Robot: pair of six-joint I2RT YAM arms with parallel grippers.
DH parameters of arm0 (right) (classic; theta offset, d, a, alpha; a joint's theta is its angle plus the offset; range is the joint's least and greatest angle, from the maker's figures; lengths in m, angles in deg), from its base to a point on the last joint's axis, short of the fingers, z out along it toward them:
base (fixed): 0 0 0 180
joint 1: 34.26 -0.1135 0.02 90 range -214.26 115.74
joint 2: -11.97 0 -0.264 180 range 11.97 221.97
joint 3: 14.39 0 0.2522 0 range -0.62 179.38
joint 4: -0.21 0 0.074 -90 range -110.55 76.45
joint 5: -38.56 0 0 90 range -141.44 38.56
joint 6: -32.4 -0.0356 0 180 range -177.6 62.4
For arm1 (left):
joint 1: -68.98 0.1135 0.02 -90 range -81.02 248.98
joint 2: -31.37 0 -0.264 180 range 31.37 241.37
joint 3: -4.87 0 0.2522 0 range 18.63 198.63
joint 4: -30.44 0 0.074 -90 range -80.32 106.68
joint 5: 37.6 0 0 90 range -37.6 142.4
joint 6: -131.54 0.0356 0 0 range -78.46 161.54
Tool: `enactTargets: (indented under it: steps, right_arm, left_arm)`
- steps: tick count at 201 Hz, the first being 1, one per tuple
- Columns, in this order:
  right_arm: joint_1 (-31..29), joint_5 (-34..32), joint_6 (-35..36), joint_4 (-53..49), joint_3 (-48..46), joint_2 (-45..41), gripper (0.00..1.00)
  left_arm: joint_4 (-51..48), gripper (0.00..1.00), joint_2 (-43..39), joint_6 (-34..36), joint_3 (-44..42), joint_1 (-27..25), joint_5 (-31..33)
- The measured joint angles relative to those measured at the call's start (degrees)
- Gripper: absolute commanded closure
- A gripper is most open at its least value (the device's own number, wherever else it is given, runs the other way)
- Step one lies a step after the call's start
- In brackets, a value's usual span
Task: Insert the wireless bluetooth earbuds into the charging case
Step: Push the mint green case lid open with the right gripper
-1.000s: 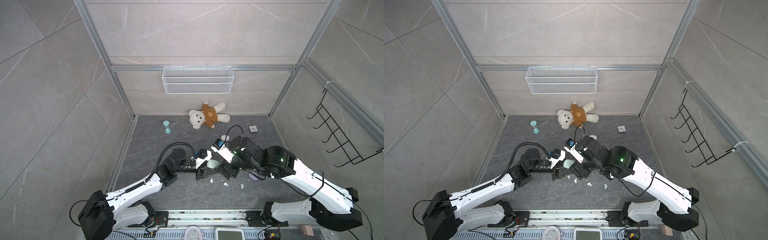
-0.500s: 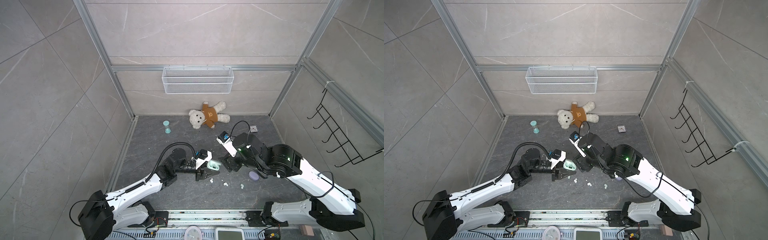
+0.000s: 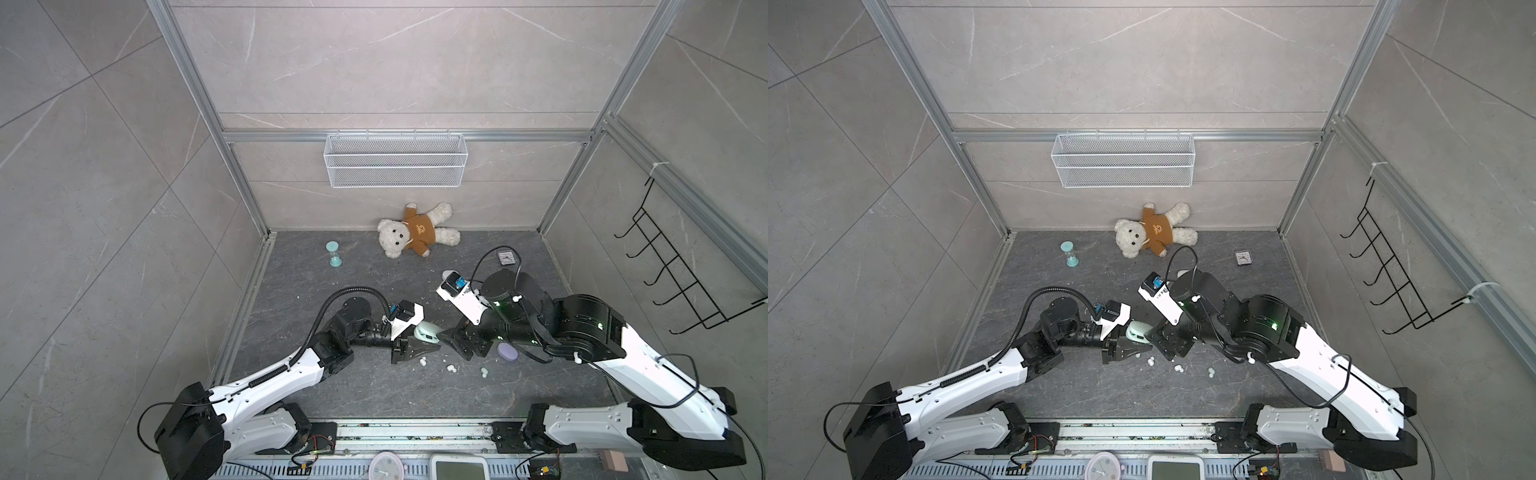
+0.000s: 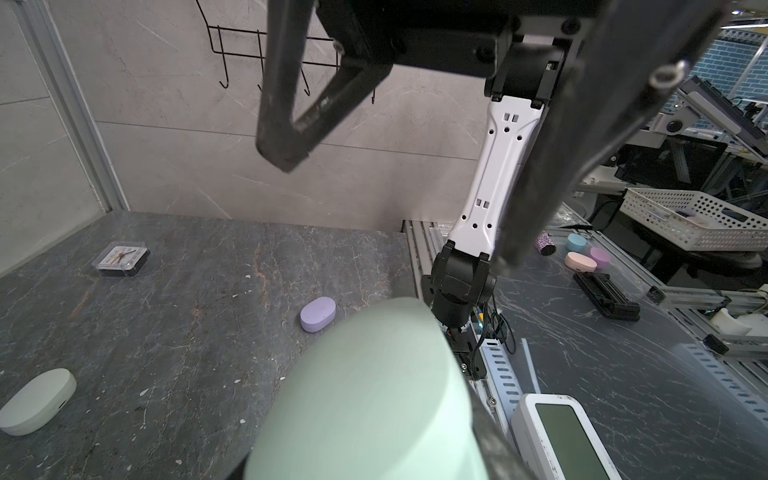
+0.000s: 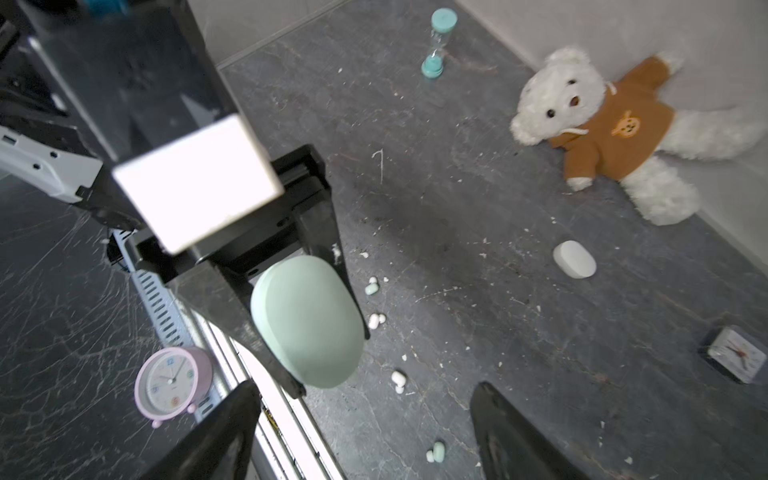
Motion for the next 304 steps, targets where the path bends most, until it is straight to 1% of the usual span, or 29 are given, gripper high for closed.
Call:
enactTargets:
  steps: [29,59,86,135,174,272,304]
  right_arm:
    - [0.0,2.2,0.3,0.0,-0.9,1.6,0.17]
    - [-0.1,1.4,0.4,0.2,-0.9,3.0,0.17]
    - [-0.1,-1.0,0.4,0.1,-0.9,3.3,0.16]
    - [0.7,-7.5,0.4,0.0,1.7,3.5,0.16]
    - [2.4,-9.7,0.1,-0.1,2.7,3.8,0.16]
    - [3.4,-9.9,-0.5,-0.3,3.6,4.7,0.15]
    - [3.9,-8.7,-0.9,-0.5,3.6,4.7,0.15]
  left_arm:
    - [0.0,0.67,0.0,0.0,0.0,0.0,0.0]
    - [0.0,0.67,0.0,0.0,0.0,0.0,0.0]
    - [0.0,0.67,-0.1,0.0,0.0,0.0,0.0]
    - [0.0,0.67,-0.1,0.0,0.0,0.0,0.0]
    - [0.0,0.68,-0.1,0.0,0.0,0.0,0.0]
    - [0.1,0.68,-0.3,0.0,0.0,0.0,0.3]
    - [0.0,0.68,-0.3,0.0,0.0,0.0,0.5]
